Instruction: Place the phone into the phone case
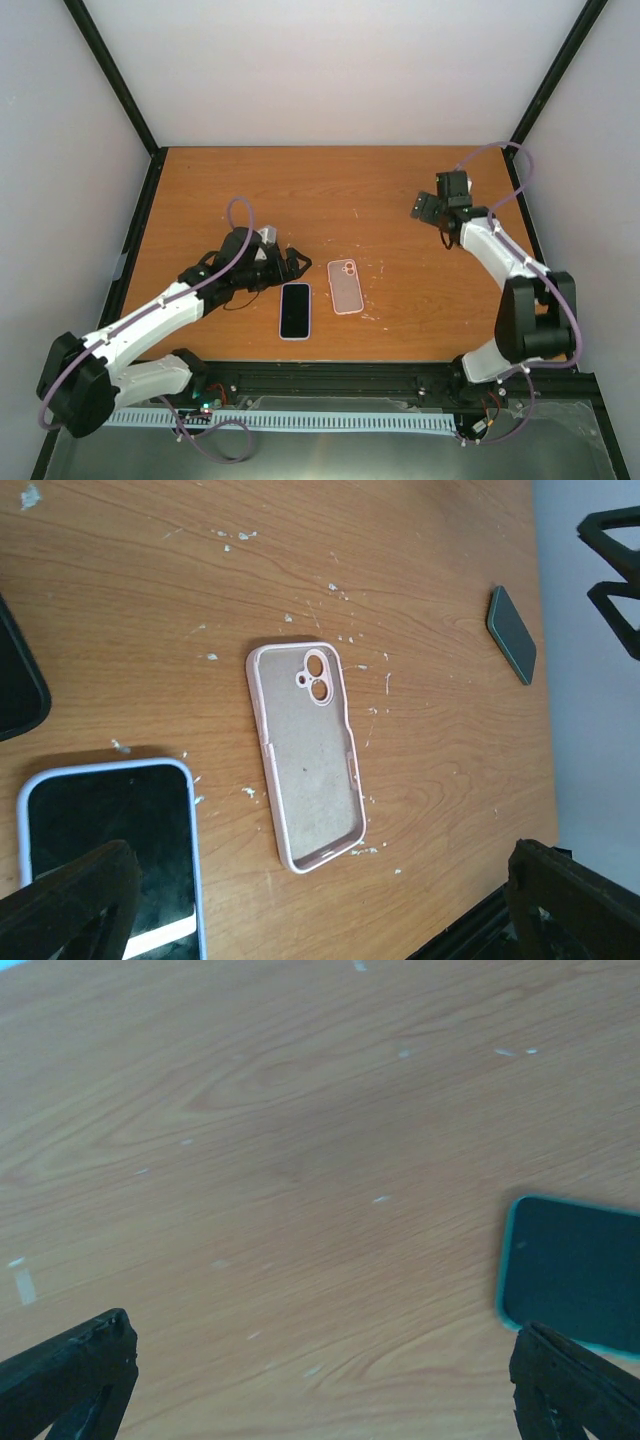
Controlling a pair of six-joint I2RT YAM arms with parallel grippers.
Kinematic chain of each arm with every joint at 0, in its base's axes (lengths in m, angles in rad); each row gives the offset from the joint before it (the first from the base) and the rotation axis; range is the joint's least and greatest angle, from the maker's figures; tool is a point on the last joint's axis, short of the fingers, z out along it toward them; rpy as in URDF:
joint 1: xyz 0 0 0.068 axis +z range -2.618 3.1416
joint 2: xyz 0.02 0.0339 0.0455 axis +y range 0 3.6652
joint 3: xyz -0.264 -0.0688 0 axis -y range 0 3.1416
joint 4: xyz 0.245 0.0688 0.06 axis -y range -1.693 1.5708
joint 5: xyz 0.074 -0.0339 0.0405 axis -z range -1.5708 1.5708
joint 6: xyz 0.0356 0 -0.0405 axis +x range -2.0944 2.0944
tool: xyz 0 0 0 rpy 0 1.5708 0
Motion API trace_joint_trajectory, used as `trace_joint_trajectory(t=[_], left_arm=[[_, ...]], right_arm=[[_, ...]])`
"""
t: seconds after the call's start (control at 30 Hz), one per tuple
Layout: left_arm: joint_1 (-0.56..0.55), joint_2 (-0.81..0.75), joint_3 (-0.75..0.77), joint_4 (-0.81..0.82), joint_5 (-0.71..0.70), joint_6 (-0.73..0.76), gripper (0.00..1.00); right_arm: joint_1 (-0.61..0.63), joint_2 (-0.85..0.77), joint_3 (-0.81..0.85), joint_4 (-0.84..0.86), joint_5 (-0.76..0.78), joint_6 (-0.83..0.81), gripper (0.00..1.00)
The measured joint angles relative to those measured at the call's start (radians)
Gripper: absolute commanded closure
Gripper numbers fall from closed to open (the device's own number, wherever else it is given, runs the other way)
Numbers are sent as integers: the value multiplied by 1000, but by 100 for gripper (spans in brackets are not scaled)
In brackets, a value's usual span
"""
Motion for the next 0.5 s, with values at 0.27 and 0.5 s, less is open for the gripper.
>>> trace_joint_trajectory(t=[0.27, 0.5], left_arm=[[0, -103, -30, -52, -23, 5, 1], [0, -129, -31, -71, -28, 7, 1]], right_arm=[[-161, 269, 167, -48, 35, -90, 0], [-246, 428, 280, -73, 40, -147, 0]])
